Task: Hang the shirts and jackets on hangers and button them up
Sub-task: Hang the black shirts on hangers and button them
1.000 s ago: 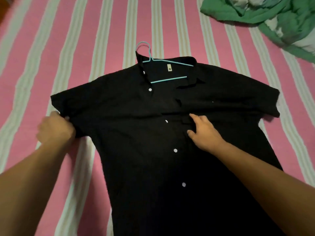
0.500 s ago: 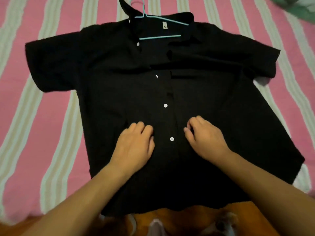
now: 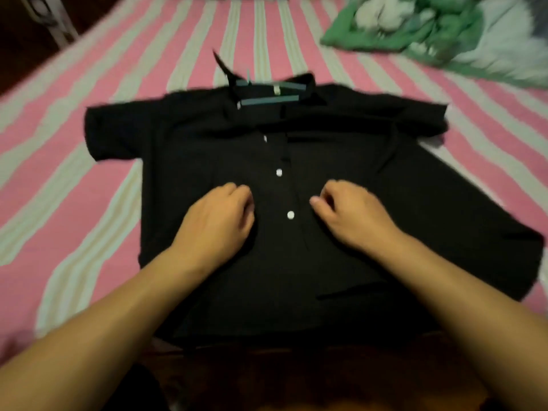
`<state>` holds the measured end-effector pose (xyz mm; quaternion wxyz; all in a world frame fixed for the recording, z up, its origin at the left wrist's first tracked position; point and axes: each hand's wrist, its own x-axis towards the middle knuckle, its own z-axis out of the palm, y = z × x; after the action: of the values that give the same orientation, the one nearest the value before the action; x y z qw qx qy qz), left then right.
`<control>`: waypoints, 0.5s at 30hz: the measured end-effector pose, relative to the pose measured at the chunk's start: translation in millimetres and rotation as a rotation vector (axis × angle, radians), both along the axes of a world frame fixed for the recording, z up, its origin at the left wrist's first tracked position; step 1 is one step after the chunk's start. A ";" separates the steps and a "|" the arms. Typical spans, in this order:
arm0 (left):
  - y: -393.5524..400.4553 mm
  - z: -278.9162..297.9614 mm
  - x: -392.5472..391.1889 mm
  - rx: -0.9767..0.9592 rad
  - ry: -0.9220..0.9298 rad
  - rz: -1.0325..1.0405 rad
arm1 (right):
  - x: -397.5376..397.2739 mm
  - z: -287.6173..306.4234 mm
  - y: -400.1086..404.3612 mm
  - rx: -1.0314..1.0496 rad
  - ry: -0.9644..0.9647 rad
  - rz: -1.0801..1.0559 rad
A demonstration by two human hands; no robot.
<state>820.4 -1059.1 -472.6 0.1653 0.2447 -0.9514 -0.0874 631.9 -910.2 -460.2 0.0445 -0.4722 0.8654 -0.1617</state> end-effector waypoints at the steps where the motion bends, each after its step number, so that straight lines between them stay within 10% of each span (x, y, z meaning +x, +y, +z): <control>1: 7.8 7.4 12.8 -0.018 0.048 -0.025 | 10.9 12.0 10.2 -0.050 -0.022 0.014; 7: 45.1 11.7 122.8 0.011 -0.214 -0.356 | 50.5 23.7 111.7 0.231 -0.107 0.303; 15: 28.8 40.2 172.6 0.148 -0.253 -0.224 | 25.7 21.9 128.7 -0.037 -0.056 0.209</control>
<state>993.0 -1030.3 -432.4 0.0149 0.1576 -0.9769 -0.1434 657.6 -781.5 -438.3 0.0765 -0.5561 0.8066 -0.1852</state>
